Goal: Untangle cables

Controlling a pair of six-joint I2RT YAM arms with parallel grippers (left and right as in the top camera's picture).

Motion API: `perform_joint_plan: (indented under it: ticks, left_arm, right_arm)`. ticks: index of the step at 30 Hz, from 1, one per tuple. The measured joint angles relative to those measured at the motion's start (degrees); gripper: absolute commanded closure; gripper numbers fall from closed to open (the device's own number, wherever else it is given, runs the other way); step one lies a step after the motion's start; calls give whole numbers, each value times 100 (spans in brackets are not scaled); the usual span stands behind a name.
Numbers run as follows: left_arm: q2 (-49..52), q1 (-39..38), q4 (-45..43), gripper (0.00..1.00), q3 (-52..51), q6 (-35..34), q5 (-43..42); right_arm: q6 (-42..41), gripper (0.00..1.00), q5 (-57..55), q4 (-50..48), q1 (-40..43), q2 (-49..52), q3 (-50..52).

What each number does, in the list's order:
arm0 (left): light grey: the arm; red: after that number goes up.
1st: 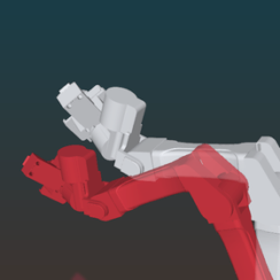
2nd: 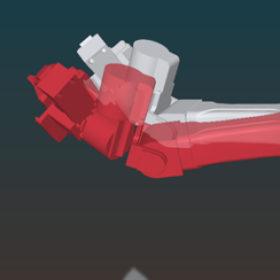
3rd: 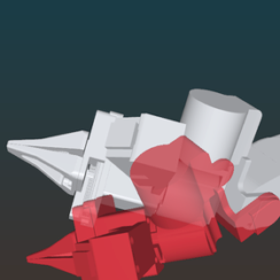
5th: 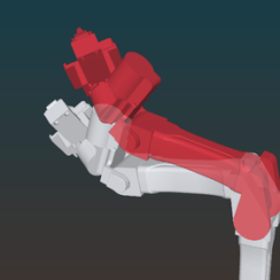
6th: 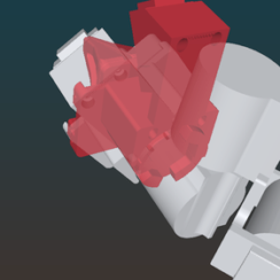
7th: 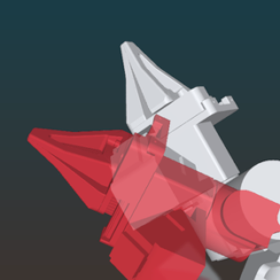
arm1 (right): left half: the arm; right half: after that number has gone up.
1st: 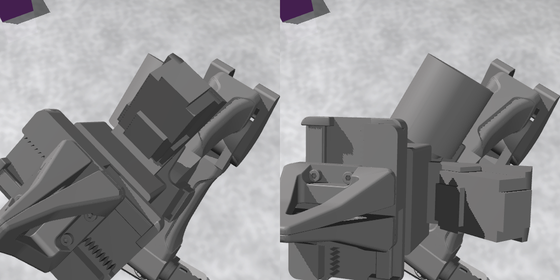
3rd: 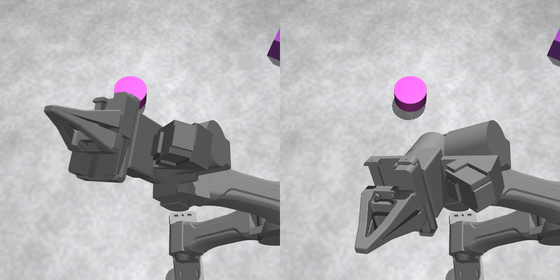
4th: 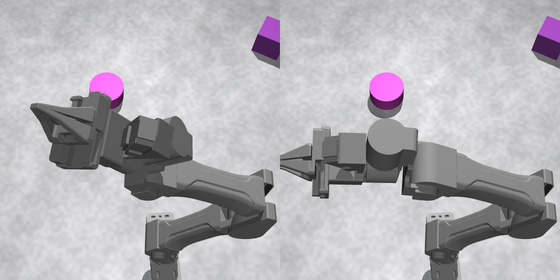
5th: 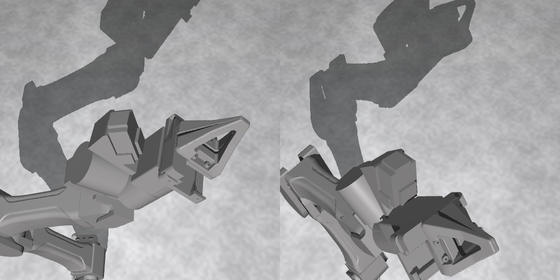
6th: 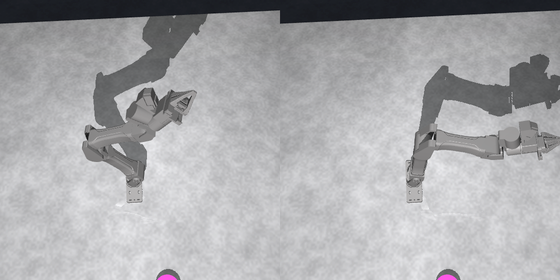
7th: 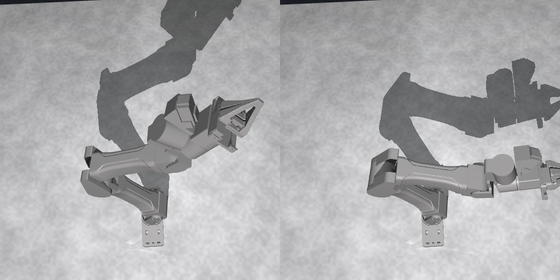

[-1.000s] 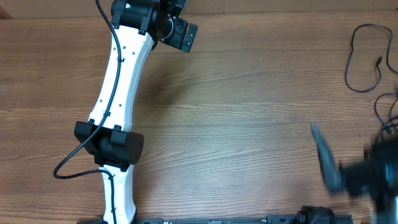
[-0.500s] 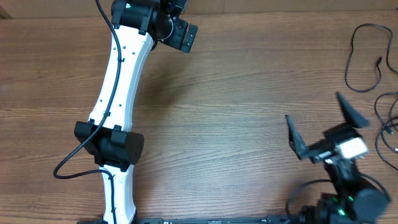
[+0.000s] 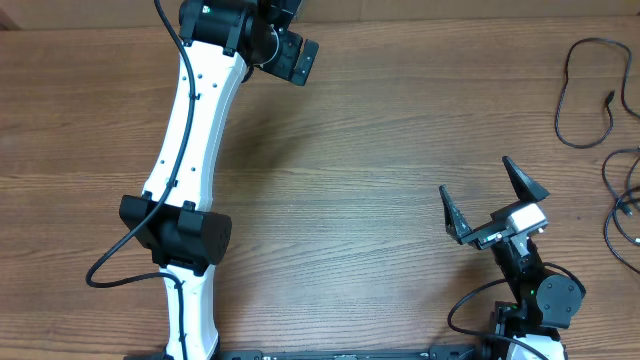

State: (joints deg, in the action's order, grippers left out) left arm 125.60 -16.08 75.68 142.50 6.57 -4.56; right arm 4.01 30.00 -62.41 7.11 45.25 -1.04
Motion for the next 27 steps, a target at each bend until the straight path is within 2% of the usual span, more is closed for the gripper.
perform_joint_plan:
  ticks: [7, 11, 16, 21, 24, 27]
  left_arm:
    - [0, 0, -33, 0, 0, 0, 0]
    - [0, 0, -33, 0, 0, 0, 0]
    - [0, 0, -31, 0, 0, -2, 0]
    - [0, 0, -46, 0, 0, 0, -26]
    - [0, 0, -114, 0, 0, 0, -146]
    - [0, 0, -92, 0, 0, 0, -251]
  right_arm:
    - [-2, 0, 0, -13, 2, 13, 0]
    - [-7, 0, 2, 315, 0, 13, 0]
    - [-33, 0, -9, 1475, 0, 26, 0]
    - [-39, 0, -155, 3060, 0, 39, 0]
    - [-55, 0, -1084, 3840, -7, 39, 0]
    - [-61, 0, -2474, 4658, -2, 37, 0]
